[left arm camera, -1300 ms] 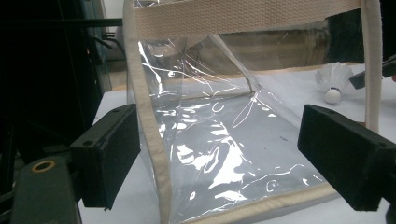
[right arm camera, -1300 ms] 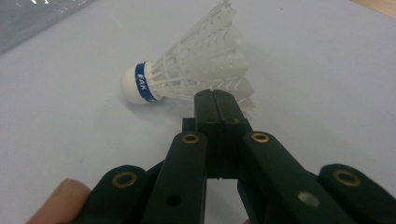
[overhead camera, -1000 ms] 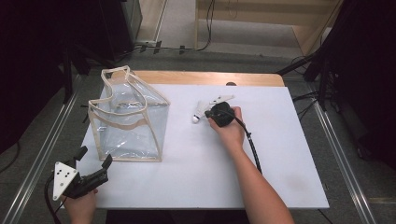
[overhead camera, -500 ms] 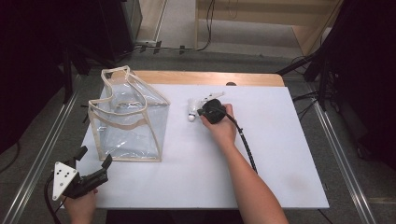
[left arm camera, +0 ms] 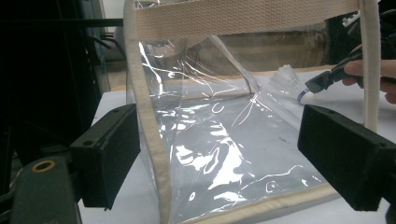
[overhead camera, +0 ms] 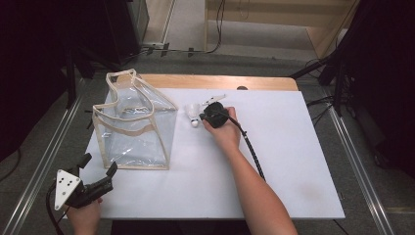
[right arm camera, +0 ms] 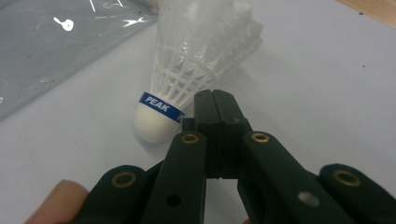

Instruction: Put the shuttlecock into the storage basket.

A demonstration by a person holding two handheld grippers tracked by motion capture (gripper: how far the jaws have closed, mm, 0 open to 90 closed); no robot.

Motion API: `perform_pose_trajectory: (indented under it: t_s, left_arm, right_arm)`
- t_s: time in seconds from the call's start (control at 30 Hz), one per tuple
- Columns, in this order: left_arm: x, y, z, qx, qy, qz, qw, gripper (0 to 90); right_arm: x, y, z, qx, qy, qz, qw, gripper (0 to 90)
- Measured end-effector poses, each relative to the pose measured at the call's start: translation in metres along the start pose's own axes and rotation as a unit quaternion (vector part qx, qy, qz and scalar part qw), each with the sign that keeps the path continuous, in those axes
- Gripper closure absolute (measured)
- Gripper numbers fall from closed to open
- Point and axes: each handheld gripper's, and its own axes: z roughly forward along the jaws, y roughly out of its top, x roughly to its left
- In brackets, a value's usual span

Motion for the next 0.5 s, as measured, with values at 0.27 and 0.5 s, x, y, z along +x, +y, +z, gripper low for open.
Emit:
perform_pose_trajectory:
  t_s: [0.27,0.5]
  left_arm:
    - [0.0,0.0,0.0,-0.001,0.0,-0.001,1.0,13.7]
    - [0.0,0.0,0.0,0.001,0.0,0.001,1.0,13.7]
  right_arm:
    - [0.003,0.005,-0.013,-0.014,0.022,0.015,0.9996,65.0]
    - [0.017,0.01,-0.021,-0.002,0.045,0.016,0.9989,8.6]
